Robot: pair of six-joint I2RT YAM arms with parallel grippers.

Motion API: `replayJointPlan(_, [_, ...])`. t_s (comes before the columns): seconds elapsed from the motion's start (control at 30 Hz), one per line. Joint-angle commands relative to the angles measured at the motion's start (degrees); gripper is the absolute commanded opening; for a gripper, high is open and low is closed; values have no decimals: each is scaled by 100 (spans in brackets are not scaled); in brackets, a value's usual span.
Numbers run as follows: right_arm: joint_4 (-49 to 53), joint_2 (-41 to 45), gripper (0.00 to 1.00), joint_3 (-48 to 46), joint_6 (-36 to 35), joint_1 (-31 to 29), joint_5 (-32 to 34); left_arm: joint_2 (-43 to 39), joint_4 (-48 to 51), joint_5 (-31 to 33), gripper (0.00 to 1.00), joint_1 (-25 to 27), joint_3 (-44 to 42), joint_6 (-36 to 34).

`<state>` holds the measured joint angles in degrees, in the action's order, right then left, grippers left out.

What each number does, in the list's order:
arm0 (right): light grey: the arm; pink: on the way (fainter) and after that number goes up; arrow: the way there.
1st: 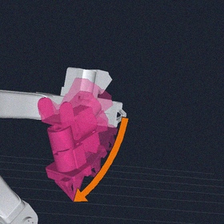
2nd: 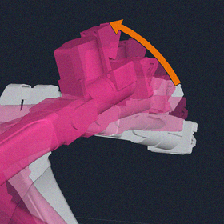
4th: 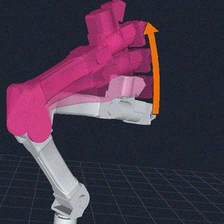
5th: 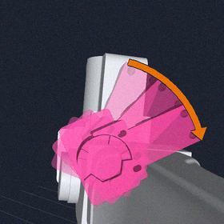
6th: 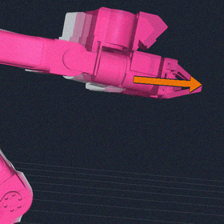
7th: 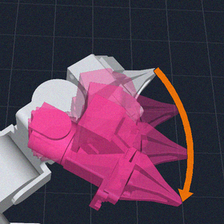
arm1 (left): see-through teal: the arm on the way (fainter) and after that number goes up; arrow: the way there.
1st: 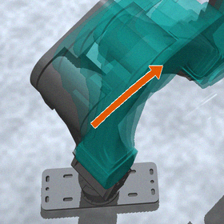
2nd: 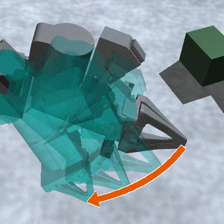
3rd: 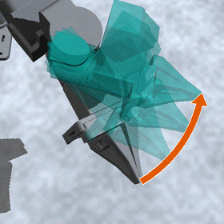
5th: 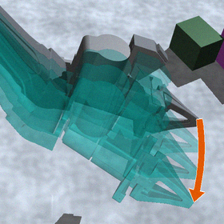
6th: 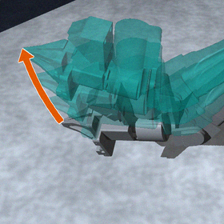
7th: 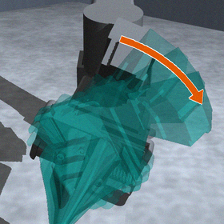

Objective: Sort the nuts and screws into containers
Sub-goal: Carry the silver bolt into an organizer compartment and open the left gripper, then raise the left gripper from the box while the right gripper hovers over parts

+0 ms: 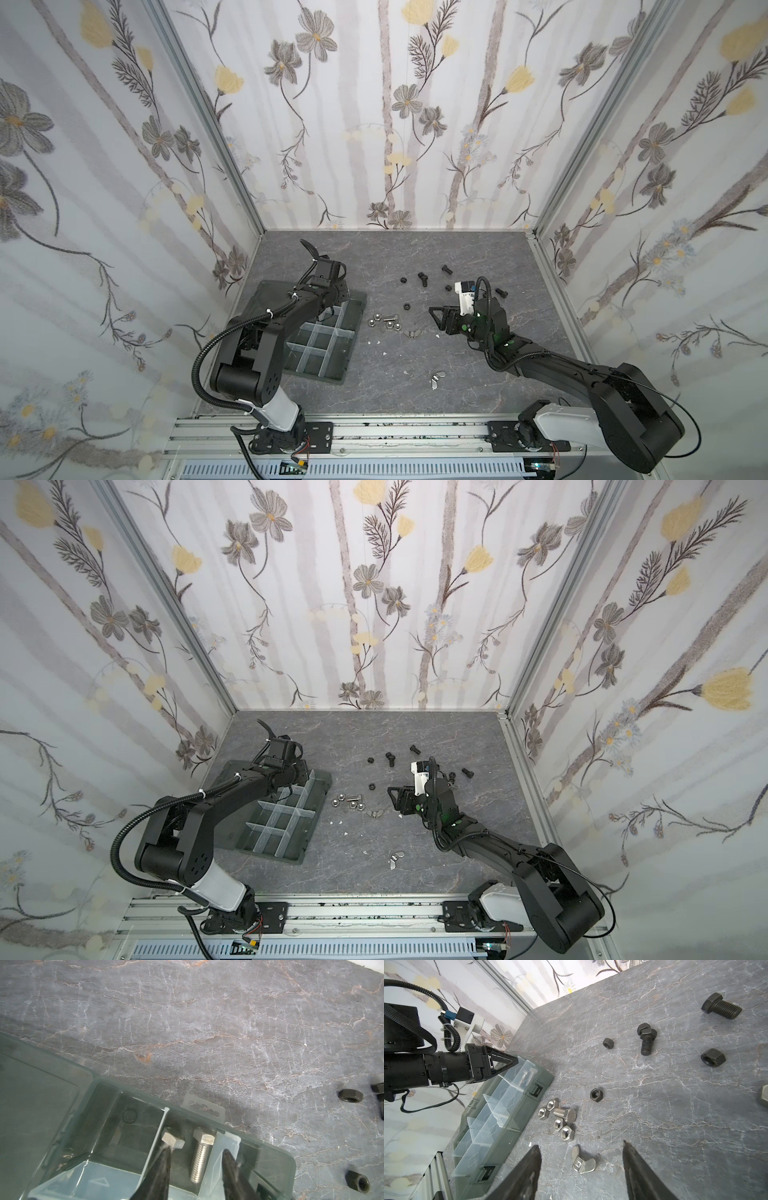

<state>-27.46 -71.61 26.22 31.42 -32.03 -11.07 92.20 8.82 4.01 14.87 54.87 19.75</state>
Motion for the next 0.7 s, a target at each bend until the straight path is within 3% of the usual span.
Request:
replayJointPlan(0.0, [77,101,64,91,-60,4,192,-200,-89,-116,47,13,67,82])
replayJointPlan(0.23, [1212,240,64,566,-191,-1,595,-920,-28,-277,65,306,94,-73])
replayJointPlan(0.5, [2560,412,64,919,-355,4,1069,-1528,138,-145,100,964,14,-50])
replayJointPlan(0.67, [3060,449,63,1031,-467,-1,1087,-1985,147,-163,100,1295,-127,11])
